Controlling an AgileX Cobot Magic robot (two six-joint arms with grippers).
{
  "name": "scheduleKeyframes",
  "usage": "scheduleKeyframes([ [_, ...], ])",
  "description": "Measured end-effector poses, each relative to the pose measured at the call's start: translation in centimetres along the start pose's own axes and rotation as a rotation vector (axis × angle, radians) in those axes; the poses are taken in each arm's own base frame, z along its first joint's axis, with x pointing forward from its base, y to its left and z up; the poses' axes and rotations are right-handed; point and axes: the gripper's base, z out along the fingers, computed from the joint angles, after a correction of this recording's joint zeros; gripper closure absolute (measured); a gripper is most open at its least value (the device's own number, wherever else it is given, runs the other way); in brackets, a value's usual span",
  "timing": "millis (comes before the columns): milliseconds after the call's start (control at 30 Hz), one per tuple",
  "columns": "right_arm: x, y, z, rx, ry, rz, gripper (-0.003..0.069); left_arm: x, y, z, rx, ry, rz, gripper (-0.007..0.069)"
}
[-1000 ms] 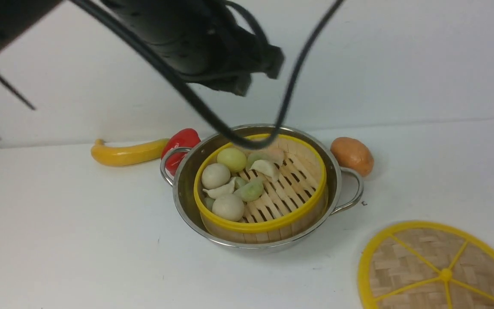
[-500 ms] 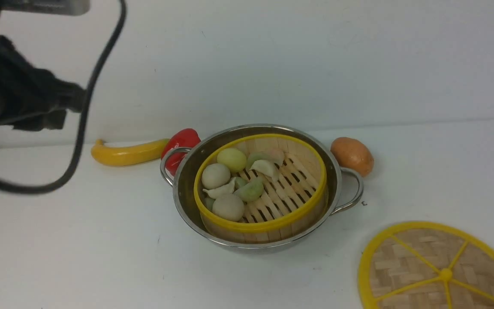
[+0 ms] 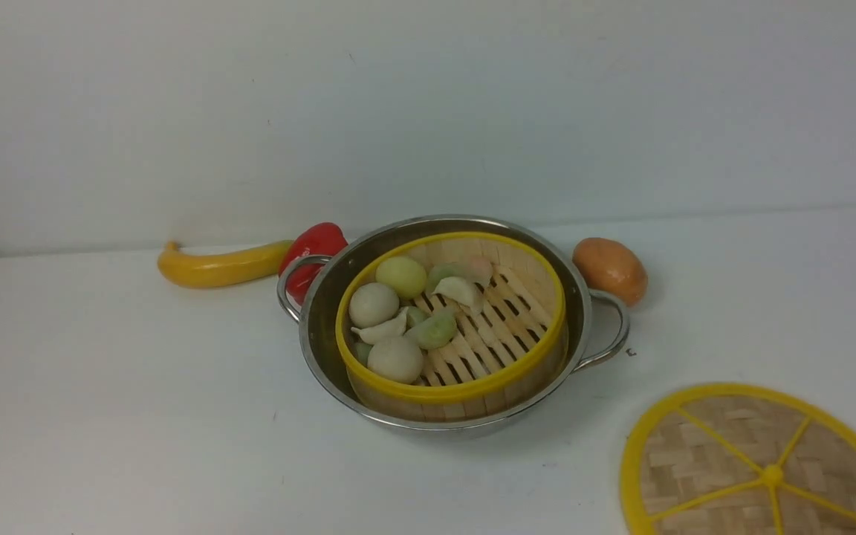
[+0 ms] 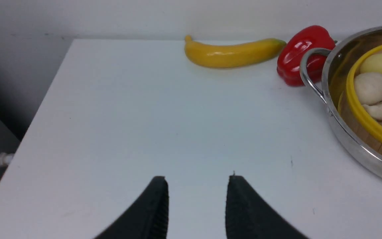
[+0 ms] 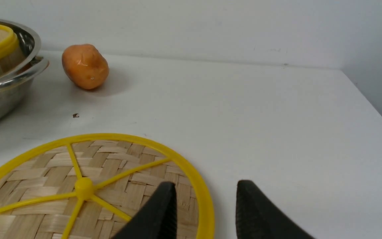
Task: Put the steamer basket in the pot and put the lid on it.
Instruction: Use the right arm to lift the lid of the steamer
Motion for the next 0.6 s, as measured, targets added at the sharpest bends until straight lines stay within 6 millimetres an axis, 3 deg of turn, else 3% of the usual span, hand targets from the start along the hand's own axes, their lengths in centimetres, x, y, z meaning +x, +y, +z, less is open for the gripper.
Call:
scheduleKeyframes([
  [100, 0.0, 0.0, 0.0, 0.000, 0.000, 0.000, 0.0418, 3.8, 0.0, -0.1, 0.012, -0.017, -0.013, 0.0386],
  [400, 0.0, 0.0, 0.0, 0.000, 0.000, 0.000, 0.0418, 10.3, 0.3, 0.1, 0.008, -0.061, 0.018, 0.0386],
  [600, 0.0, 0.0, 0.0, 0.000, 0.000, 0.000, 0.0418, 11.5, 0.5, -0.2, -0.001, -0.139, 0.033, 0.0386],
])
